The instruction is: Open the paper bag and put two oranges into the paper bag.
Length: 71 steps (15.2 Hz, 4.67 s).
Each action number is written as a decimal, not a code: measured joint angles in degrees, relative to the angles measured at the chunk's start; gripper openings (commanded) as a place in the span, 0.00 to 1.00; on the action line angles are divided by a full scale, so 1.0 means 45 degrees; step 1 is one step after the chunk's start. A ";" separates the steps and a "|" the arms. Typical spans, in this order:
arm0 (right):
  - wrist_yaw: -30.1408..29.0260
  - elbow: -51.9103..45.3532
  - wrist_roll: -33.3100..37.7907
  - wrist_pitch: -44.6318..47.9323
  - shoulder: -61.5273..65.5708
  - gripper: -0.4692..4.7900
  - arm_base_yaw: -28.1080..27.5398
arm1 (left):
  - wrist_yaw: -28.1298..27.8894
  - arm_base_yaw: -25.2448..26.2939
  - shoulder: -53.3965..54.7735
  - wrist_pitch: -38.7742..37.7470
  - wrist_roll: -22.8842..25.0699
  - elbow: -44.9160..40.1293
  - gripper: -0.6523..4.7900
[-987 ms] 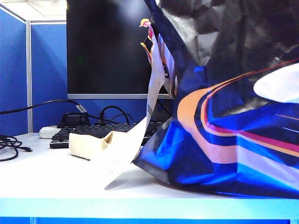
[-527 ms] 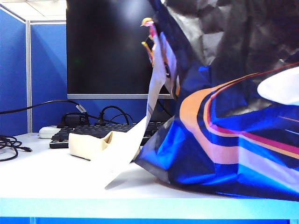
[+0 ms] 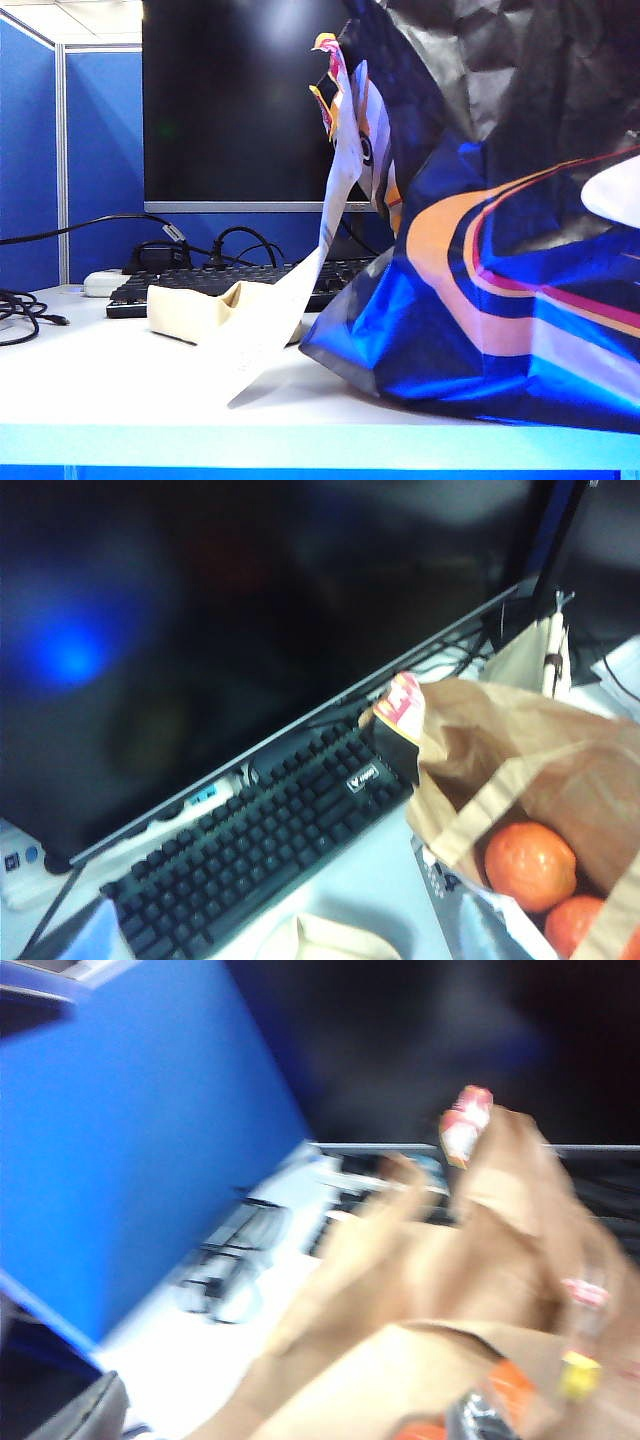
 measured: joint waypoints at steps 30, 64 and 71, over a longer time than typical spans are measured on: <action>0.3152 0.0078 -0.3886 -0.0947 -0.5819 0.63 -0.5037 | 0.0024 0.1282 -0.1268 0.0155 0.0102 0.0000 0.55; 0.3449 -0.9442 0.0962 -0.0039 -1.1803 0.46 -0.3925 | -0.0282 0.5037 -2.2998 1.1817 -0.4745 -2.8205 0.32; 0.5265 -1.4965 0.1695 0.5353 -1.1808 0.47 -0.3925 | -0.0971 0.5037 -2.2994 1.3313 -0.4405 -3.2125 0.32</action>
